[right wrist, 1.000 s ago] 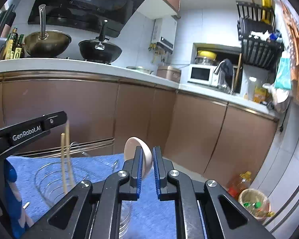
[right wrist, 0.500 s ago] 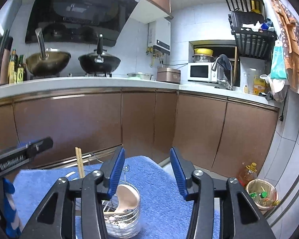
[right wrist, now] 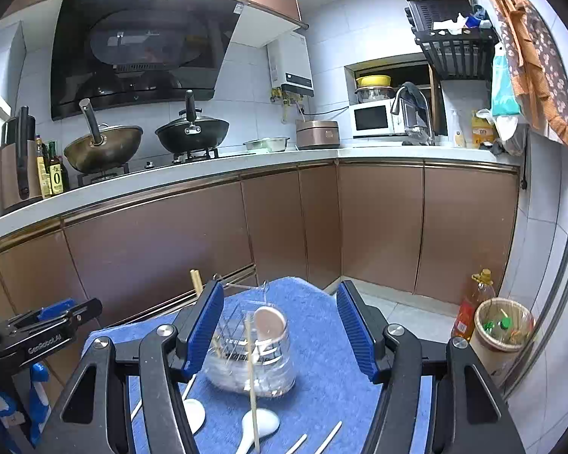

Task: Organize utensils
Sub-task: 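Lower the white spoon into the holder and open the right gripper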

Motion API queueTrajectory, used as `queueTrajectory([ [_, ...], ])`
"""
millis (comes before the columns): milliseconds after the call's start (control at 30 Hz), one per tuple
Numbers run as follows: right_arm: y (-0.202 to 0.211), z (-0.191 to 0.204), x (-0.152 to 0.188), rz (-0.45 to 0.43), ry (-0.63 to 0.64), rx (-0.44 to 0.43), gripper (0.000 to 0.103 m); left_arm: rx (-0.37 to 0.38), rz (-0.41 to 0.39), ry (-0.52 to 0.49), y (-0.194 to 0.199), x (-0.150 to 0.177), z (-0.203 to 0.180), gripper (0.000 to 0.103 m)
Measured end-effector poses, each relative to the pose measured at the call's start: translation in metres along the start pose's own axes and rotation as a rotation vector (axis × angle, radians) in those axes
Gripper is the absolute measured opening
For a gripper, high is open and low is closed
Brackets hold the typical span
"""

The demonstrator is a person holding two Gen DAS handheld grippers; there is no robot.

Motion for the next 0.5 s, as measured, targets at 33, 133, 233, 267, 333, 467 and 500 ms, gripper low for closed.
queueTrajectory([
  [33, 0.0, 0.0, 0.001, 0.006, -0.003, 0.001, 0.06, 0.005, 0.003, 0.007, 0.006, 0.004, 0.001, 0.055],
  [133, -0.008, 0.002, -0.002, 0.014, -0.006, 0.007, 0.06, 0.014, 0.009, 0.01, 0.015, 0.01, 0.003, 0.055],
  [233, -0.022, 0.004, -0.011, 0.022, -0.006, 0.001, 0.06, 0.018, 0.022, 0.011, 0.016, 0.012, 0.006, 0.055],
  [267, -0.025, 0.004, -0.013, 0.023, -0.009, -0.004, 0.06, 0.015, 0.023, 0.011, 0.016, 0.013, 0.008, 0.055],
  [333, -0.027, 0.005, -0.013, 0.021, -0.013, -0.023, 0.06, 0.009, 0.022, 0.012, 0.015, 0.016, 0.013, 0.055],
  [467, -0.043, 0.006, 0.008, 0.097, -0.035, -0.092, 0.049, 0.004, 0.04, 0.024, 0.006, 0.021, 0.02, 0.055],
  [500, -0.051, 0.006, 0.014, 0.129, -0.045, -0.112, 0.043, 0.008, 0.053, 0.028, 0.002, 0.023, 0.021, 0.055],
])
Point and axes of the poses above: each gripper's, at about its wrist camera, not at the fingertips, and y roughly against the way its jaws point, z to its left, x to its underside, the point moved 7 cm from there along -y, roughly the way its jaws point, and after that the axes turned 2 degrees about z, right-handed, at the moved point
